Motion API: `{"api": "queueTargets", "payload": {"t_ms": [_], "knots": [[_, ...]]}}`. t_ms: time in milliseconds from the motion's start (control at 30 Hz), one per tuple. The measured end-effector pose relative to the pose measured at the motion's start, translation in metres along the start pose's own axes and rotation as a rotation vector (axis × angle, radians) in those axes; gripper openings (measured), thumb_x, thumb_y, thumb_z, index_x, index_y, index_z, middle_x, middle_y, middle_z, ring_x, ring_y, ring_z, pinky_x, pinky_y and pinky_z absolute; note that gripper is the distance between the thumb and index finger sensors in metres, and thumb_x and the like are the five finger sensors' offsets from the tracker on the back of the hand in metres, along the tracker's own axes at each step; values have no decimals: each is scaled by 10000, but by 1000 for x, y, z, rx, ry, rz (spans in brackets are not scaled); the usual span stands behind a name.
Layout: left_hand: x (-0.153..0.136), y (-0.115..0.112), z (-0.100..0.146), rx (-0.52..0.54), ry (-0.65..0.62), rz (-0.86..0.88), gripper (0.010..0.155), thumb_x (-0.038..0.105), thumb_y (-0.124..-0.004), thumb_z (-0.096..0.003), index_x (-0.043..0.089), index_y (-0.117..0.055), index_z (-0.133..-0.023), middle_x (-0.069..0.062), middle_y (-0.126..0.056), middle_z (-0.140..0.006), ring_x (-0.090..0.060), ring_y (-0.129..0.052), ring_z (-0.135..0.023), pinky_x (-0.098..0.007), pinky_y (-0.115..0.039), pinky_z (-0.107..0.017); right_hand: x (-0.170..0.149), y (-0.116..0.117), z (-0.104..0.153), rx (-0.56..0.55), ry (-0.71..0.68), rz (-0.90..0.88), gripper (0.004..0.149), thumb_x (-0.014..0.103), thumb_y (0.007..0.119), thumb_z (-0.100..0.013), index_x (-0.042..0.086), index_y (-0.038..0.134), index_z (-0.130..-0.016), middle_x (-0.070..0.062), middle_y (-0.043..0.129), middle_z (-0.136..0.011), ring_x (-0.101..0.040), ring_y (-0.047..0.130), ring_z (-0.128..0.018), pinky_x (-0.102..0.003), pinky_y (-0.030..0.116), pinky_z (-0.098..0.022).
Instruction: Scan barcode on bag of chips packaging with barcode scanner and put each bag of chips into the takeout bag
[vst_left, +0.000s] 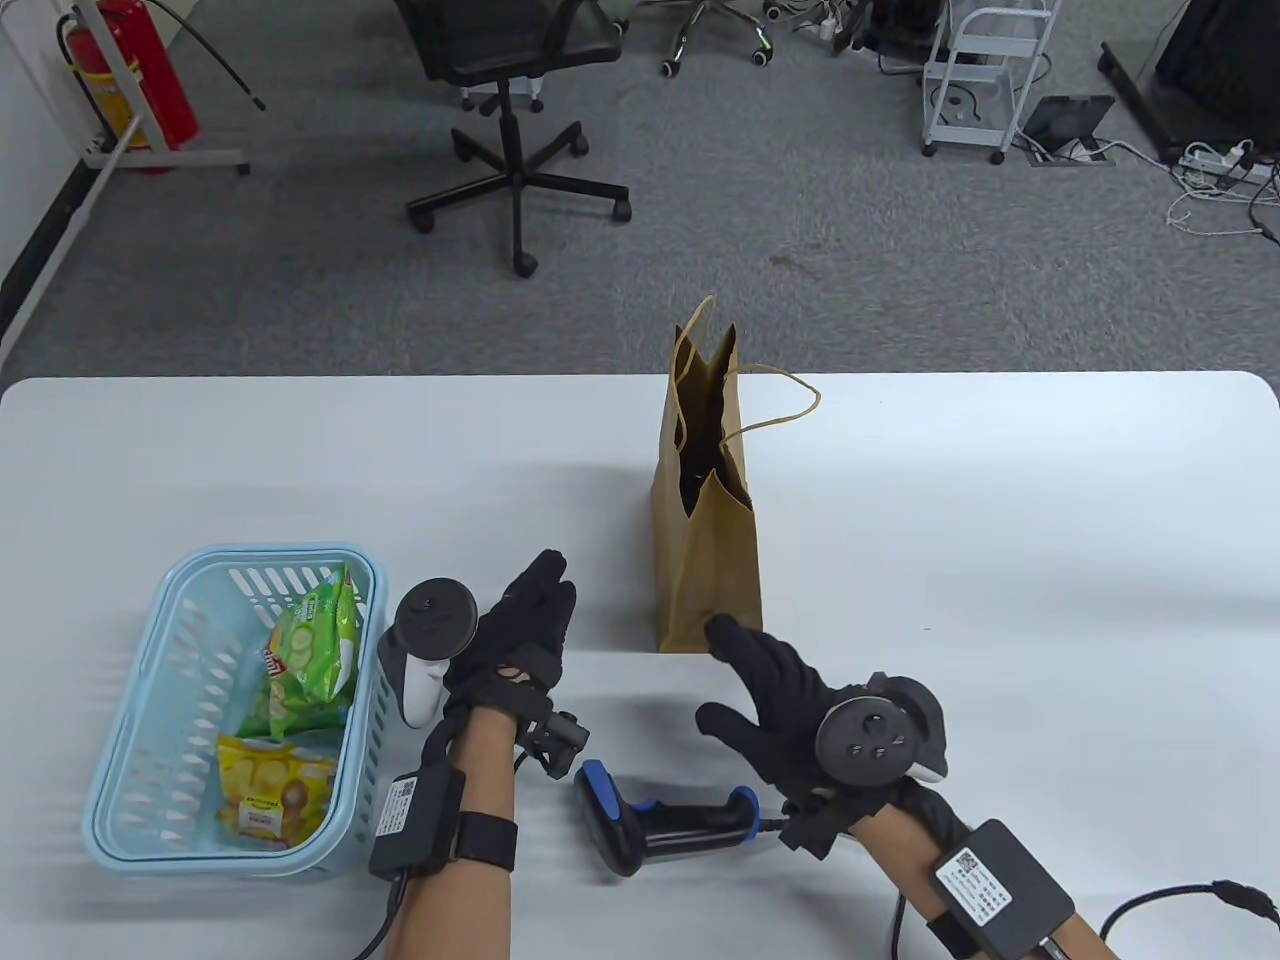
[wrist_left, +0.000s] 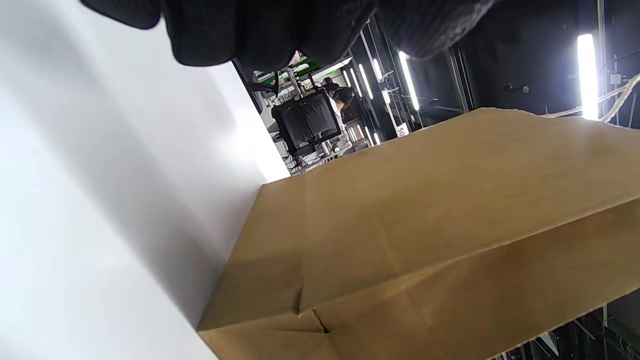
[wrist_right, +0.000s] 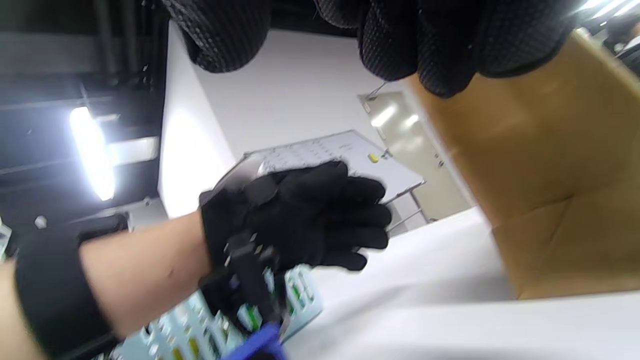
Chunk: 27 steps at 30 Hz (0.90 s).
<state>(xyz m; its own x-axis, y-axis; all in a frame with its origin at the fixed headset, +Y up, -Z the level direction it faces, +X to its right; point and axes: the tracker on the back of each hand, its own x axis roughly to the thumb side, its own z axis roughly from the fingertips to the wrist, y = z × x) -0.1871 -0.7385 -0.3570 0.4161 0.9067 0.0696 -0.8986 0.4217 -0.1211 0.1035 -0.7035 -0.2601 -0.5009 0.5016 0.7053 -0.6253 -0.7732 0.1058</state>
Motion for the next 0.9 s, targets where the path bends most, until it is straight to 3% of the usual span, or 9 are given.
{"api": "queueTargets", "payload": {"t_ms": [200,367,667,900], "knots": [[-1,1,1,-4,0,-24,685,393,-629,-583,-2,-545,-1135,-323,-536,-1102,-633,-574,-945,-751,-487,-612,0,53,2,408,4,18,919,475,689,-566,-145,299,-1122,-385,633,-1011,-611,777,-847,-726,648,-600],[0,2,1,-9,-6,-38,688,395,-628,-583,-3,-540,-1137,-324,-529,-1105,-635,-566,-946,-752,-484,-612,-3,68,5,649,-8,65,1018,530,724,-522,-137,256,-1132,-399,554,-1051,-645,692,-891,-786,561,-629],[-4,1,1,-16,5,-51,689,393,-629,-582,-5,-539,-1137,-326,-527,-1105,-639,-556,-949,-755,-477,-613,8,90,10,755,-55,185,1024,520,771,-497,-101,273,-1141,-384,527,-1078,-652,619,-928,-797,519,-648],[-4,2,0,-22,4,-62,690,394,-629,-582,-2,-535,-1139,-323,-522,-1108,-641,-549,-951,-757,-473,-613,11,99,13,718,-84,286,922,454,795,-510,-55,350,-1137,-336,592,-1047,-607,639,-904,-761,555,-650]]}}
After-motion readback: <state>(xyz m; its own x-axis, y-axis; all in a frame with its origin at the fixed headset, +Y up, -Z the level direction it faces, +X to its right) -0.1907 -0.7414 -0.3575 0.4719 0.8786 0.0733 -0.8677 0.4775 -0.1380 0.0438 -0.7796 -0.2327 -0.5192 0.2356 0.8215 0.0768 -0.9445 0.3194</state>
